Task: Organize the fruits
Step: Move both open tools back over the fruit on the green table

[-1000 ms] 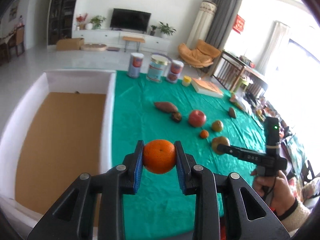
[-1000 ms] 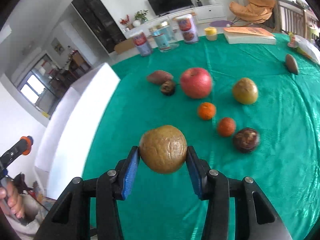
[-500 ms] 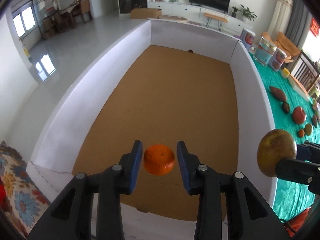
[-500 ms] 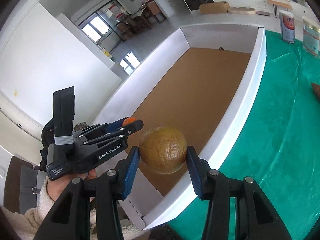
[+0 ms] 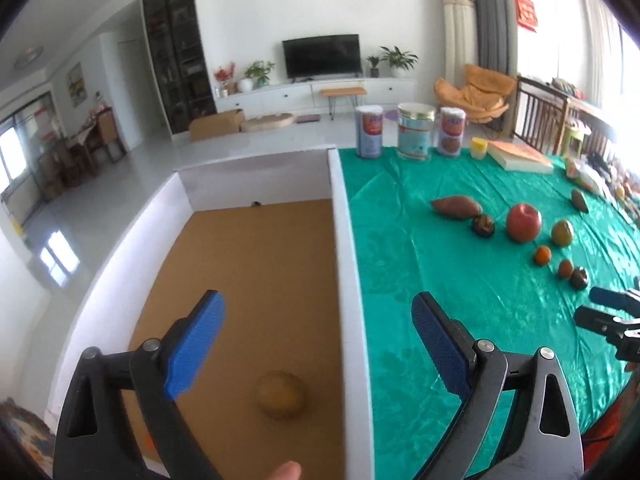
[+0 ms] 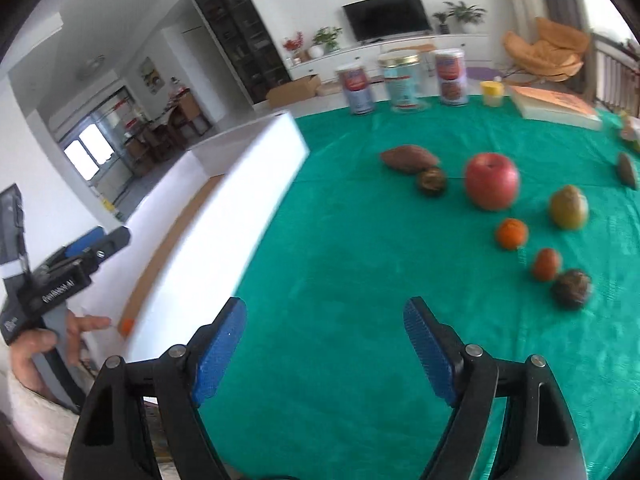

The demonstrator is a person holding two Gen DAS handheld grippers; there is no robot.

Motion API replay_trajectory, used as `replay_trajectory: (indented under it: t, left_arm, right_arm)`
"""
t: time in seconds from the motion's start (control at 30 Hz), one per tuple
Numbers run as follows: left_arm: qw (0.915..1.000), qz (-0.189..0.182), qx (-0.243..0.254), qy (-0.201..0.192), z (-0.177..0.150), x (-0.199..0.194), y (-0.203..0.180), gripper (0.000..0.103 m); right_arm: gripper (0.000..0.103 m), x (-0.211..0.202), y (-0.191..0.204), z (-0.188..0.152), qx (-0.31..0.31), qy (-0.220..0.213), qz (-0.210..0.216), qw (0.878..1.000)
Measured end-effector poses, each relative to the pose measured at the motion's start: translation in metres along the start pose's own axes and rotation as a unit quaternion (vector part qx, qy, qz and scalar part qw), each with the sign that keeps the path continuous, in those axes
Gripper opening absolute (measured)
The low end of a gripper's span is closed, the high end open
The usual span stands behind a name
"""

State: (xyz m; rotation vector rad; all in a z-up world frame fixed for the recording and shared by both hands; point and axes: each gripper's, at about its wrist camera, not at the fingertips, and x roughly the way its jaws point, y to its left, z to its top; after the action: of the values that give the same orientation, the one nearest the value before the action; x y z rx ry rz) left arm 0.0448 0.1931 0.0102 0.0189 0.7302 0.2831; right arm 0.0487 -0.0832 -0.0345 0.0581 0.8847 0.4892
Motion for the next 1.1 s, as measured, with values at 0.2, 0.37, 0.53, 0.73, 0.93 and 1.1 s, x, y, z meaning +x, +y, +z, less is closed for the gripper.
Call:
replay_trajectory:
  t: [0.2, 0.37, 0.53, 0.73, 0.93, 1.1]
  left_arm:
    - [0.9983, -0.013, 0.032, 0.046, -0.010, 0.028, -0.048, 0.095]
    - [0.9938, 0.051, 0.092, 0.036, -0.029, 0.024, -0.072, 0.095]
    - [0.9945, 0.056, 0.085, 0.021, -0.030, 0.015, -0.077, 0.095]
    - [0.9932, 0.074, 0.088, 0.020, -0.034, 0.014, -0.077, 0.095]
    - [0.9945, 0.065, 0.076, 0.031, -0.032, 0.016, -0.074, 0.095]
    - [0.9944, 0.097, 0.042, 0.002, -0.024, 0.004, -0.067, 0.095]
  right_arm:
    - [0.081, -0.034, -0.108, -0.023, 0.098, -0.035, -0.140, 0.985]
    - [0.081, -0.048, -0.136, -0.027, 0.129, -0.058, -0.171, 0.975]
    - [0.081, -0.022, -0.136, -0.033, 0.116, -0.052, -0.165, 0.978]
    - [0.082, -0.006, -0.138, -0.039, 0.110, -0.032, -0.172, 0.978]
    - [0.082, -0.001, -0.145, -0.041, 0.123, -0.022, -0.188, 0.974]
    - [0.082, -0.006, -0.144, -0.042, 0.123, -0.033, -0.197, 0.972]
